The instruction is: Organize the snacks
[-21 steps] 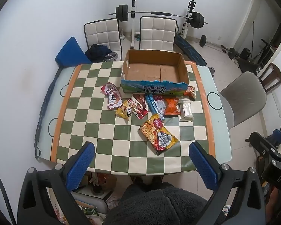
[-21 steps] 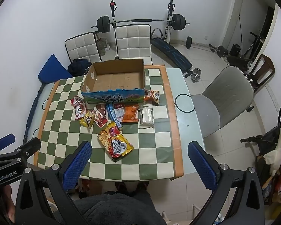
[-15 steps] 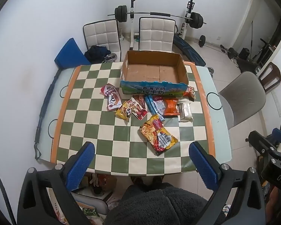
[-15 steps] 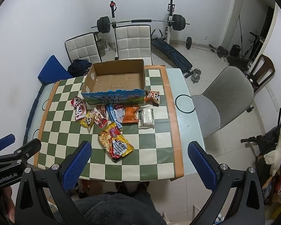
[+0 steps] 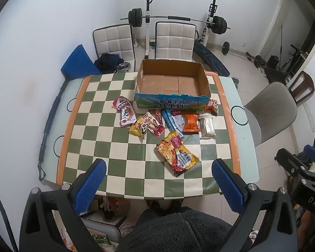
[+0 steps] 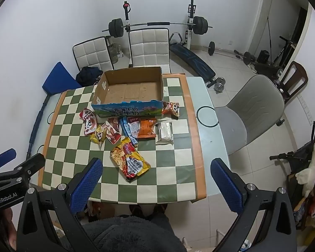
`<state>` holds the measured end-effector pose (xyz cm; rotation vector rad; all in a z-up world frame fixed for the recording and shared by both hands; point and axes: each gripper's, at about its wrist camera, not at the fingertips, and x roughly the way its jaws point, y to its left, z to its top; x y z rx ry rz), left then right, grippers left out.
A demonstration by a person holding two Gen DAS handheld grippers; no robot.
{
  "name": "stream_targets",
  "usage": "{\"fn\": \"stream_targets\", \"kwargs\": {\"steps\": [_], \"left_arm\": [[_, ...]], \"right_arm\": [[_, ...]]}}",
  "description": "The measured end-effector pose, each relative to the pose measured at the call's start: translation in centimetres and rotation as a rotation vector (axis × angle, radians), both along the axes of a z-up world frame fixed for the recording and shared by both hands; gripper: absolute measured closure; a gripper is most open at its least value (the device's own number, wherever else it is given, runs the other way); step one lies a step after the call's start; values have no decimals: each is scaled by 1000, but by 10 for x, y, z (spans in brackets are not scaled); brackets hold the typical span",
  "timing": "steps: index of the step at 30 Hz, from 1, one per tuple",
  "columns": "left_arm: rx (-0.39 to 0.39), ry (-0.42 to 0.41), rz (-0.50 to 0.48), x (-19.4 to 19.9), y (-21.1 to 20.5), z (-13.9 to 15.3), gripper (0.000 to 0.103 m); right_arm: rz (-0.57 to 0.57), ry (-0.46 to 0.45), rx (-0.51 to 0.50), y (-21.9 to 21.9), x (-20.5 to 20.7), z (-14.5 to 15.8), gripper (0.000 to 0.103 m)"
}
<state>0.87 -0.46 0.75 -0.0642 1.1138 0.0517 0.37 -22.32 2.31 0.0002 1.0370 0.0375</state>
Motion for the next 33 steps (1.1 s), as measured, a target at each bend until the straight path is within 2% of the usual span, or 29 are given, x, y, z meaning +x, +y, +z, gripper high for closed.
{"fn": "stream_targets", "kwargs": {"steps": [27, 33], "left_arm": [[-2, -16, -2, -2, 3, 7, 0], [-4, -21, -5, 9, 10, 22, 0]], "right_arm": [[8, -5, 2, 5, -1, 5, 0], [8, -6, 2, 5, -1, 6, 0]]}}
